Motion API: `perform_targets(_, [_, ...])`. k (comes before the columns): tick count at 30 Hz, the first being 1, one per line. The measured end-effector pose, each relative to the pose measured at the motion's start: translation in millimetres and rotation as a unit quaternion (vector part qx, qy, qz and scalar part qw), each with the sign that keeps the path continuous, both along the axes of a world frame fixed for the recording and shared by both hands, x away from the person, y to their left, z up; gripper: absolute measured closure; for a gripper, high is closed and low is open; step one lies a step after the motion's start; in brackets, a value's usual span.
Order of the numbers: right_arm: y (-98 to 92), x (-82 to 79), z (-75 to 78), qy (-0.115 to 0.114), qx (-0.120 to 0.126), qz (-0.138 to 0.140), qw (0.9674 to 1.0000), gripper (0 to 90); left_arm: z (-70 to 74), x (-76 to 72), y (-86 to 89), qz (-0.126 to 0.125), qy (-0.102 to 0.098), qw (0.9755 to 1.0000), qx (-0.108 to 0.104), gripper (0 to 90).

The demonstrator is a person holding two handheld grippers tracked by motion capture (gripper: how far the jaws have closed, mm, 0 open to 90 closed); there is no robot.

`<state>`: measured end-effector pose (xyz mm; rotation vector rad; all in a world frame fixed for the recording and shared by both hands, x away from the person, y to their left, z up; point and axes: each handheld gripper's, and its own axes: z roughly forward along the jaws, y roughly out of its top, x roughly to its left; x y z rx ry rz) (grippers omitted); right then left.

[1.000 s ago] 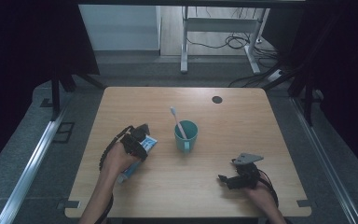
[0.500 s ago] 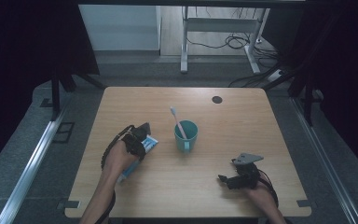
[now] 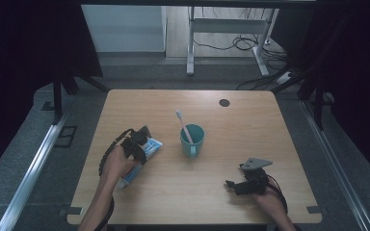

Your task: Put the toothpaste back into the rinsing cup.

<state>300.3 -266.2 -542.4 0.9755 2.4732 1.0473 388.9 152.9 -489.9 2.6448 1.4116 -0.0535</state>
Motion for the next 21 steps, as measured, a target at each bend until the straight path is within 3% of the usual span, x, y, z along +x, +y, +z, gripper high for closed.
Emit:
perform_targets(11, [0.1, 0.0, -0.2, -0.001, 0.001, 0.0, 1.0, 10.3, 11.7, -8.6, 6.9, -0.003, -0.037, 0.9985, -0.039, 72.6])
perform_targets(18, [0.1, 0.0, -0.2, 0.0, 0.001, 0.0, 1.0, 10.3, 21.5, -16.5, 8.5, -0.017, -0.068, 0.9947, -0.075, 72.6])
perform_targets(21, [0.1, 0.0, -0.2, -0.001, 0.001, 0.0, 1.0, 10.3, 26.3, -21.4, 9.5, -0.02, -0.089, 0.9917, -0.091, 72.6])
